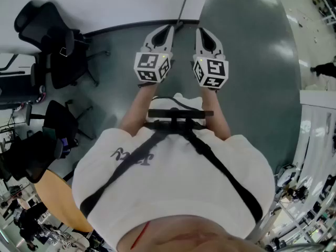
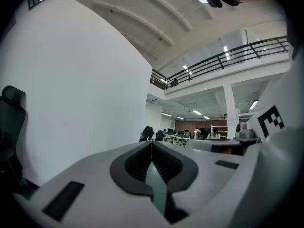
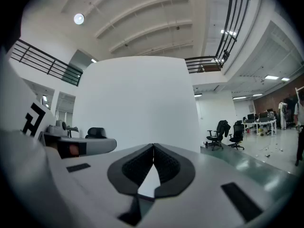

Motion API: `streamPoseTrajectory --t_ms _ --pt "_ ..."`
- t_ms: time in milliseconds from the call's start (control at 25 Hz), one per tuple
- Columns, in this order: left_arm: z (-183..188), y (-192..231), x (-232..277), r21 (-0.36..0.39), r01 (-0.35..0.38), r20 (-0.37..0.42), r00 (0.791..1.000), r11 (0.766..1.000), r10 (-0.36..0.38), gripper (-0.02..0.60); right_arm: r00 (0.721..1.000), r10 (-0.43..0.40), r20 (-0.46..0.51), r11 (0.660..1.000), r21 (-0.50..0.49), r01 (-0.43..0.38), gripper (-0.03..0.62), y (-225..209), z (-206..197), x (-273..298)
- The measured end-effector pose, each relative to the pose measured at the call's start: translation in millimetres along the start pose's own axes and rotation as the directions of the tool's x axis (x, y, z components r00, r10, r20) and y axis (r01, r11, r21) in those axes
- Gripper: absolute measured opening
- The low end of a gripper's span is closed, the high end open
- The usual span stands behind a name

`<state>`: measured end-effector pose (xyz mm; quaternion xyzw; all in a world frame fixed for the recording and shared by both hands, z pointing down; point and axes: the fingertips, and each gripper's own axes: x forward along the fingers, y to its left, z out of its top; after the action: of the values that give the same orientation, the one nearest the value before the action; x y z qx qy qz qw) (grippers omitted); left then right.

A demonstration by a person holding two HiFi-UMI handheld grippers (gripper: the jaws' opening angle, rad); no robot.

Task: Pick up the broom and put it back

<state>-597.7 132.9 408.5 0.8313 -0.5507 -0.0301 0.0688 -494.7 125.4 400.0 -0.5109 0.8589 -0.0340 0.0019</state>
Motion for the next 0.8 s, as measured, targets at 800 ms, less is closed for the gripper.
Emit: streamPoseTrajectory --t_ms 800 --pt "-31.3 -9.2 38.9 0.005 0.022 -0.064 0.998 1.000 -0.021 0.012 0.999 0.033 0.020 0.999 0.035 -0.034 0.008 -29.2 -17.2 23.9"
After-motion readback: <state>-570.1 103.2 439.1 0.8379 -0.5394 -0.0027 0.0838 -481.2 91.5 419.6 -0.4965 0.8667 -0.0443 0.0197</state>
